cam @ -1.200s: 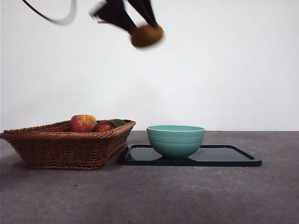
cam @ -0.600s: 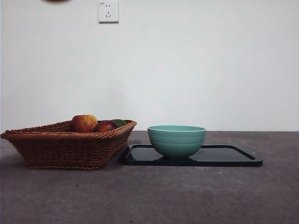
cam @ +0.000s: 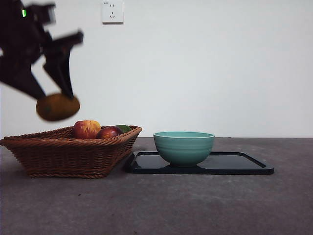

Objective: Pick up the wifruite, put it on the bowl, pick up the plate, put it on desk

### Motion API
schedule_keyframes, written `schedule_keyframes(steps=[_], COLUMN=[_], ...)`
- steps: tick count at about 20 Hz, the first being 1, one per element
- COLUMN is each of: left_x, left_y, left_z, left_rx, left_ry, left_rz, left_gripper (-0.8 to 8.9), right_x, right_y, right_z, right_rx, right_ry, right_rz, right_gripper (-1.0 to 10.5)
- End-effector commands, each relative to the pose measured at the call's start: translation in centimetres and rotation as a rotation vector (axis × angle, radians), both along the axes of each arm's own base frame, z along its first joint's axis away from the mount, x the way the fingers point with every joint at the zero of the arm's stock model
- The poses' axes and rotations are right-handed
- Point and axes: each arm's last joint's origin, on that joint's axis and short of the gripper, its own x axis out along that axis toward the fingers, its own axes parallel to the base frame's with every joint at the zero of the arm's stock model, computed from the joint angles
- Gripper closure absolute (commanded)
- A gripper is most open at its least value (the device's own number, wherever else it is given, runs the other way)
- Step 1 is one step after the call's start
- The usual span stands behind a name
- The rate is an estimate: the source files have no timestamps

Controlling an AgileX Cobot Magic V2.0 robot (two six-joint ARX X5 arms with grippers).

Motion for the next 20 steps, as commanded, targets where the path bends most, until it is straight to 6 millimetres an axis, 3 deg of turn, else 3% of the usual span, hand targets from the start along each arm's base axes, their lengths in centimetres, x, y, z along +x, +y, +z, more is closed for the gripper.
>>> schedule_keyframes(steps=[1,8,10,12,15,20], left_x=[1.5,4.1,4.2,4.1,4.0,2.4], left_y=[-0.7,-1.7,-1.7,-1.8,-1.7,-1.1], left_z=[-1.8,-6.2,-6.6,-6.5,-6.1,-2.0], left_rx=[0.014,0.051,0.056,0.054,0.049,0.008], left_ry=[0.018,0.084,0.096,0.09,0.079,-0.032], left_rz=[0.003,-0.01,-0.01,-0.012,-0.014,-0.014], left_gripper=[6.27,6.15,5.27,4.63,4.61,4.61], right_x=[0.1,0.1,0.1,0.1,0.1,0.5], right_y=[0.1,0.1,0.1,0.1,0.1,0.3], right_z=[0.3,0.3,0.3,0.3,0.3,0.5], right_rx=[0.021,0.026,0.03,0.031,0.037,0.059], right_ry=[-0.011,-0.005,-0.001,-0.002,-0.002,-0.004], right_rz=[-0.007,-0.013,-0.019,-0.019,-0.024,-0.056], right_gripper=[7.2,7.2,7.2,7.2,7.2,6.8])
